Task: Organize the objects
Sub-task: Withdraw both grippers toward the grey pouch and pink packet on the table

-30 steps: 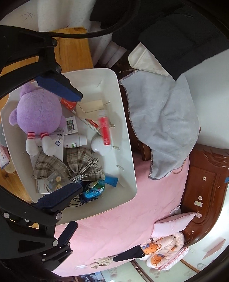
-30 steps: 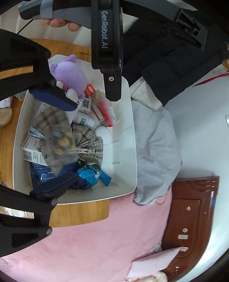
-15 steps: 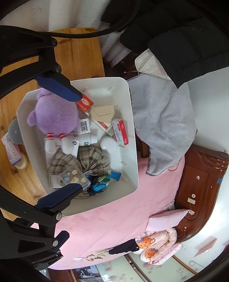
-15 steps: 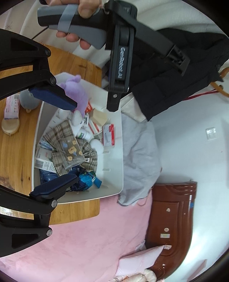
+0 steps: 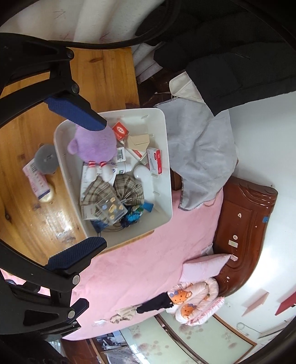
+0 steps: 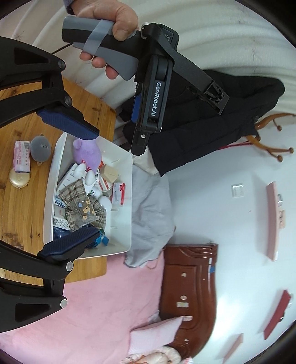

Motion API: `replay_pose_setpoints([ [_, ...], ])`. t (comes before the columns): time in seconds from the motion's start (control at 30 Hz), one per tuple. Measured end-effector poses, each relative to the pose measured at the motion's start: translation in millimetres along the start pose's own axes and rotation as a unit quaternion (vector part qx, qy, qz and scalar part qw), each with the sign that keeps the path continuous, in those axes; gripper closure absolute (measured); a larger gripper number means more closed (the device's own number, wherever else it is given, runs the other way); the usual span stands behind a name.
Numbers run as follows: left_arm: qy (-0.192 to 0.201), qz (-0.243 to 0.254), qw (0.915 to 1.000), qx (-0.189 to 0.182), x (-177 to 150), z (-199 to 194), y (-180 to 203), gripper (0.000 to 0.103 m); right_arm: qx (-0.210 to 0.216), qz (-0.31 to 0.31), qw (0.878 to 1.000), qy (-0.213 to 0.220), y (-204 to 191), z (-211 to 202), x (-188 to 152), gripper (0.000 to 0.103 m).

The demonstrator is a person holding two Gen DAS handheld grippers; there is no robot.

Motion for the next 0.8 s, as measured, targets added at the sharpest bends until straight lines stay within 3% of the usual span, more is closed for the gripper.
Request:
replay_pose_setpoints([
  [0.33, 0.019, -0.016, 0.9997, -0.003, -27.9, -35.2, 5.2, 0.007, 0.007, -0.035, 0.999, 0.031, -13.0, -36.9, -8.0, 0.023],
  [0.8, 0.01, -0.052, 0.9985, 0.011, -87.5, -45.6, -15.6, 0.007, 0.037, -0.1, 0.994, 0.034, -47.5, -55.7, -43.3, 0.023],
])
Point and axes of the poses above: each gripper's, at about its wrist camera, not at the fingertips, and z roughly the way its jaws point, y to its right, x to its top, the point moved 3 cm from there along z, roughly the way its jaws point, and after that the axes turned 12 degrees about y, right-handed, at the moved point
